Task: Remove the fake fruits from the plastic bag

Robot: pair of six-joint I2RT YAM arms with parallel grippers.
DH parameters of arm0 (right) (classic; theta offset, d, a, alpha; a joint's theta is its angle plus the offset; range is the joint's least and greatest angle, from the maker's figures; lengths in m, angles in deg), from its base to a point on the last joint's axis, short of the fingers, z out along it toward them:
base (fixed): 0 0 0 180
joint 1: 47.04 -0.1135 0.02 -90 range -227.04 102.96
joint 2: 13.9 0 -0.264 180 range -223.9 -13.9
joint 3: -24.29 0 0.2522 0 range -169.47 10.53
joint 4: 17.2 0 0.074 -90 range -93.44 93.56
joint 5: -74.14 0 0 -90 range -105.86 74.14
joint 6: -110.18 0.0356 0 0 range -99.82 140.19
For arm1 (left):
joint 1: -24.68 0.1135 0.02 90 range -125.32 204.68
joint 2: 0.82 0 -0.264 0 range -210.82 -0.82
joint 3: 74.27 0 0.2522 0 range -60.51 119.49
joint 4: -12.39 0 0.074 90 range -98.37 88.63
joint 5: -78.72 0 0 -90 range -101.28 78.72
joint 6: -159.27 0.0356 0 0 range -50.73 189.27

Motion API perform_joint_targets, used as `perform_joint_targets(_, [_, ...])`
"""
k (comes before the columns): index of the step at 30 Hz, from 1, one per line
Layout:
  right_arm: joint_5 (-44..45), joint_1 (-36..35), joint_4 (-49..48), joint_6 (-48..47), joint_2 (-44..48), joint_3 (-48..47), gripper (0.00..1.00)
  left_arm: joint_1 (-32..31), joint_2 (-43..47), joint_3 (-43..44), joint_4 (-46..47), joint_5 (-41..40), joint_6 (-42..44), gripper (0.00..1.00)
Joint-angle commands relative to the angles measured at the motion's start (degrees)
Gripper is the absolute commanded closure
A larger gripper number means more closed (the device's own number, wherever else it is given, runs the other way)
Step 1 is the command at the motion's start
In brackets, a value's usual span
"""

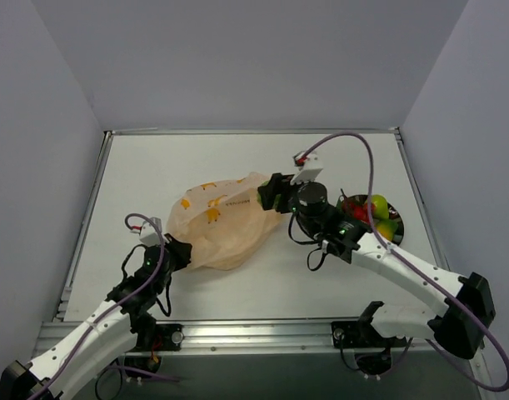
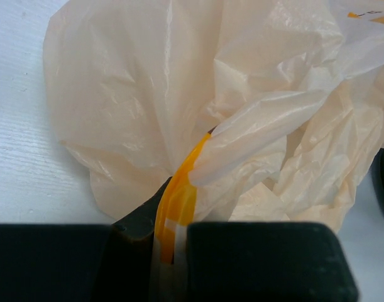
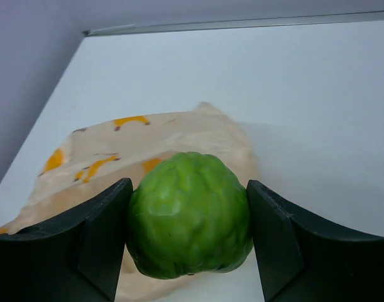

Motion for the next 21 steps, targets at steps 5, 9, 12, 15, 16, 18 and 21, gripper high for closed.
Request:
perform_joint_targets(5, [29.17,17.7,13.46,10.84,19.52,10.15,0.68,-0.38,2.39,1.99,-2.58,0.28,0.65,0.98])
perform_joint_targets(9, [26.93,30.91,13.83,14.72,28.06,17.79,0.7,-0.38,3.88,1.9,-3.55,0.37,0.82,0.98])
perform_joint_targets(12, [26.12,38.46,13.75,14.29,27.81,19.39,0.7,-0.38,4.15,1.81,-3.64,0.64,0.83,0.98])
perform_joint_targets(15, [22.26,45.06,13.48,13.67,23.96,19.65,0.71,-0.38,3.97,1.81,-3.55,0.81,0.91,0.98])
perform_joint_targets(16, [18.77,46.39,13.05,13.49,22.98,19.92,0.71,-0.46,3.97,1.81,-3.55,0.9,0.91,0.98])
perform_joint_targets(18, [16.28,47.46,11.38,13.49,20.78,20.53,0.71,-0.38,3.88,1.81,-3.55,0.99,0.91,0.98])
perform_joint_targets(21, [13.47,50.01,9.36,13.58,19.46,21.85,0.7,-0.38,3.62,1.81,-3.37,0.99,1.0,0.98])
